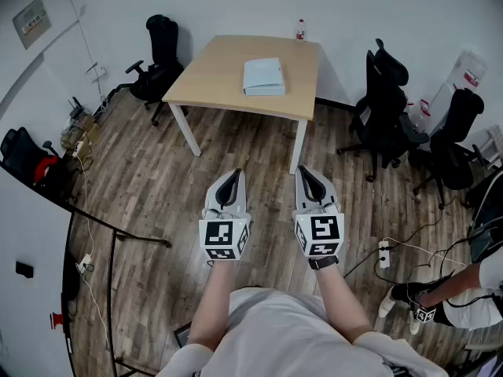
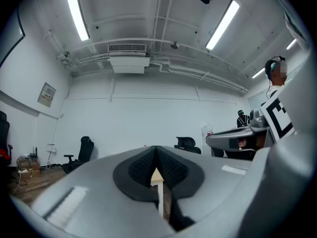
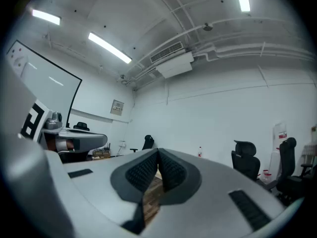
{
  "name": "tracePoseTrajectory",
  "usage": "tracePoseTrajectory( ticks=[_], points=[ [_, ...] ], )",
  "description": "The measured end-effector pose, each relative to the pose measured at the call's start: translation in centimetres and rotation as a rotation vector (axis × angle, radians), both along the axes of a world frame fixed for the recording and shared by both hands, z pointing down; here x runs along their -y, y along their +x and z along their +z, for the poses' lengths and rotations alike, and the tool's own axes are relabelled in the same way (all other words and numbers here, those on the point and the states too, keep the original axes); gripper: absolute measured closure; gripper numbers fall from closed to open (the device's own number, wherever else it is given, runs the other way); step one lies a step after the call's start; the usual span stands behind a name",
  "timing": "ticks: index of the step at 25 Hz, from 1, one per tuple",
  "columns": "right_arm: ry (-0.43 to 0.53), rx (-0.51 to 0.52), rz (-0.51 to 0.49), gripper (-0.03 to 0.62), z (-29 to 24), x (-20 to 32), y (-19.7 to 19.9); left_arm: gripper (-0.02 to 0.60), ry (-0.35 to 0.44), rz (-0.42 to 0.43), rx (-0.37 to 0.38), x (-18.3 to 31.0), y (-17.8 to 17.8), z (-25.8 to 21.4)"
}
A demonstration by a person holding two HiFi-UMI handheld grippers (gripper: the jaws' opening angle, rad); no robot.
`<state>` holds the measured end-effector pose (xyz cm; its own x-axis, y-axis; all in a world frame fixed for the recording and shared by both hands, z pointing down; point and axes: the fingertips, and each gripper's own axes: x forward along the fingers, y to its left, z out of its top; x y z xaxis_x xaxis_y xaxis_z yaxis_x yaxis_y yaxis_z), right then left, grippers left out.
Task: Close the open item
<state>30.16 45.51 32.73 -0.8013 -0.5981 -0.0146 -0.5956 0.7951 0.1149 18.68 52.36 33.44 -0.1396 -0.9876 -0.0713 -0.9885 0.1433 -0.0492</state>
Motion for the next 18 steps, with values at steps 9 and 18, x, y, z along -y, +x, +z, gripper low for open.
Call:
tracePoseTrajectory(
  ticks=[9,18],
  points=[
    [-0.046,0.007,0.054,0.580,1.4,2.4,-3.6,0.578,0.007,0.033,-0.009,2.3,-3.9,0.4],
    [-0.104,-0.006,0.089,0.580,3.3,3.1,-7.9,0.578,-0.008,0.075,-0.035,3.7,-7.4,1.5]
  ],
)
